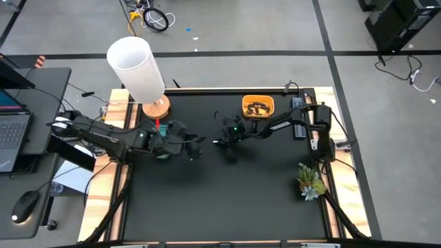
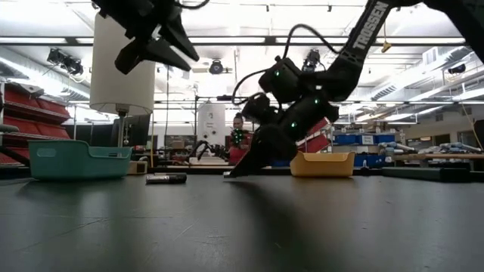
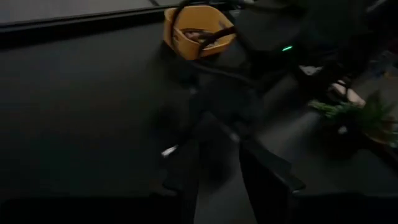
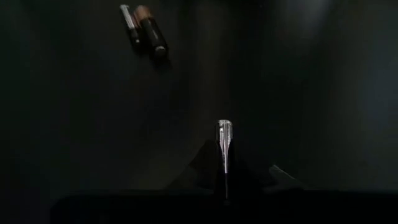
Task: Sort batteries
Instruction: Put the silver battery into the green bin
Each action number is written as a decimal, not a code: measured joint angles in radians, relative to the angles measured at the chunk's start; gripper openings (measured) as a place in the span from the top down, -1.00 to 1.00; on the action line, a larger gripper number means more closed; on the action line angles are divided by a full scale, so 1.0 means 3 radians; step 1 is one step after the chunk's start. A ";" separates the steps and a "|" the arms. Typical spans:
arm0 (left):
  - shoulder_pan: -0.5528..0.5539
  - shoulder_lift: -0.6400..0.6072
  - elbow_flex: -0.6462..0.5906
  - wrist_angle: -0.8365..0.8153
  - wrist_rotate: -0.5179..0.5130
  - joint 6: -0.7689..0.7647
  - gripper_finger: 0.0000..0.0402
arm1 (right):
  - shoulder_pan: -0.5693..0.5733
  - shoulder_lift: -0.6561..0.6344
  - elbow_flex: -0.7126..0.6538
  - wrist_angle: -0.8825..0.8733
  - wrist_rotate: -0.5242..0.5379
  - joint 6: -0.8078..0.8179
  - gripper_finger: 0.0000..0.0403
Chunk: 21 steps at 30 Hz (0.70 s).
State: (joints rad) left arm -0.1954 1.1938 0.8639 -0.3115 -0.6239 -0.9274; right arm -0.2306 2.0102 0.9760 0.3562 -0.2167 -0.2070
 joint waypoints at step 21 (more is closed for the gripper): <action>0.0305 -0.0019 -0.0003 0.0445 0.0123 -0.0141 0.34 | 0.0052 -0.1245 0.0181 -0.0376 0.0068 -0.0108 0.85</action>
State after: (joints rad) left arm -0.1040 1.1881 0.8631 -0.1780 -0.5871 -0.9698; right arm -0.2149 1.6367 1.0304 0.2435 -0.1963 -0.2395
